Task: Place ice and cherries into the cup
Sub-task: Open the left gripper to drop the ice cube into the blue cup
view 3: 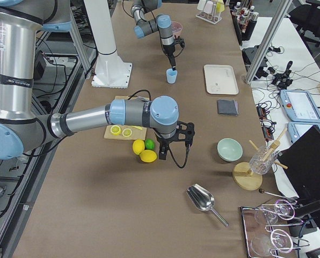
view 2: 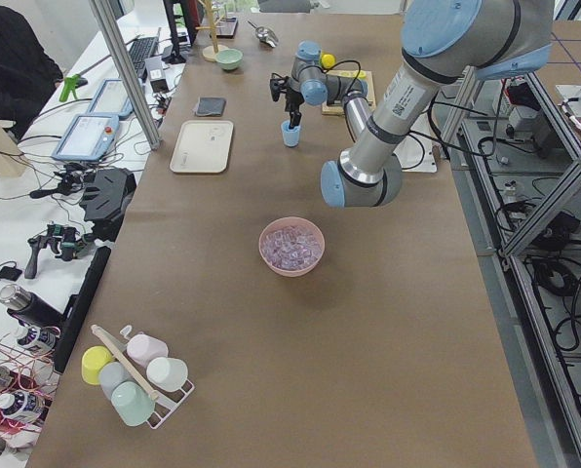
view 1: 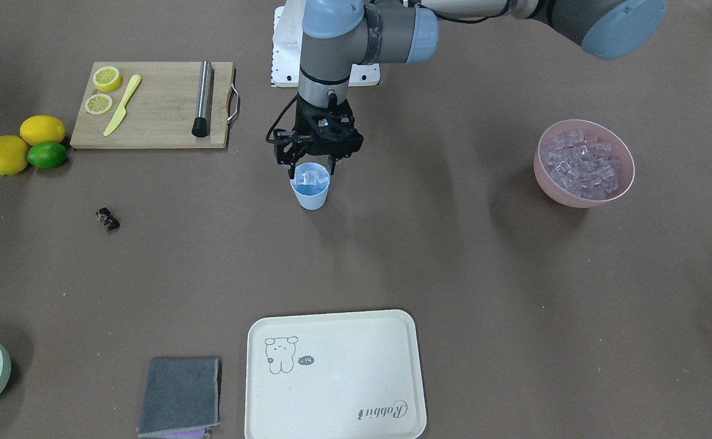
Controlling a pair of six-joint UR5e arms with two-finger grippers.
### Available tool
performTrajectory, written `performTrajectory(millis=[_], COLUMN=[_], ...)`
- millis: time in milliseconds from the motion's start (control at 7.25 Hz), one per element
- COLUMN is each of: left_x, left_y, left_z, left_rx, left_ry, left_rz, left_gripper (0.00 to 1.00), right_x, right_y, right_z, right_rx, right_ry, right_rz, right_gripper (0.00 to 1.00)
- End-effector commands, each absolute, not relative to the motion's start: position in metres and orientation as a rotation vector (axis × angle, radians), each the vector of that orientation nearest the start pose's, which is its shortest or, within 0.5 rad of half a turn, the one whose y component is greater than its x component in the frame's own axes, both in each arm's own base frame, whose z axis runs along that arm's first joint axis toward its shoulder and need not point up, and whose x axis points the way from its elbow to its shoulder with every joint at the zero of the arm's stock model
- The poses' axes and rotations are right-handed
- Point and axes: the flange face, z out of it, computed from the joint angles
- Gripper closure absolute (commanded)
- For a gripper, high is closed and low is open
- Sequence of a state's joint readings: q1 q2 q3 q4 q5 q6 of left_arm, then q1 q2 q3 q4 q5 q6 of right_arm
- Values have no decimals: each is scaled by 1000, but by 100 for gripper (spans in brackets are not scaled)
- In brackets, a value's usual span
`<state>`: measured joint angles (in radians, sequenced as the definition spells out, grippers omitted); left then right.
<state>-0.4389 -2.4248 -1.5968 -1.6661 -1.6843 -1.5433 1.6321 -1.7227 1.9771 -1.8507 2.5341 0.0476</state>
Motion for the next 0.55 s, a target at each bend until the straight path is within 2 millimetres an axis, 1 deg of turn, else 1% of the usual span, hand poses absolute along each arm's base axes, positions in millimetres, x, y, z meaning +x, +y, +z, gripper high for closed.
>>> performTrajectory(millis=[0,138,276,414], left_x=[583,570,532,480], left_y=[-410,-410,-420,-432], left_z=[110,106,112,118], left_rx=[129,136,186,253], left_ry=[987,1001,1002,930], left_rz=[-323,-325,-294,-237], left_gripper=[3,3,3,3], right_x=[77,77,75,55], right_y=[-409,-409,-415,-429], right_z=[542,542,536,531], right_rx=[-16,-12,44,54], right_ry=[-965,-964,-962,-962], right_rz=[112,108,76,33], right_gripper=[0,0,0,0])
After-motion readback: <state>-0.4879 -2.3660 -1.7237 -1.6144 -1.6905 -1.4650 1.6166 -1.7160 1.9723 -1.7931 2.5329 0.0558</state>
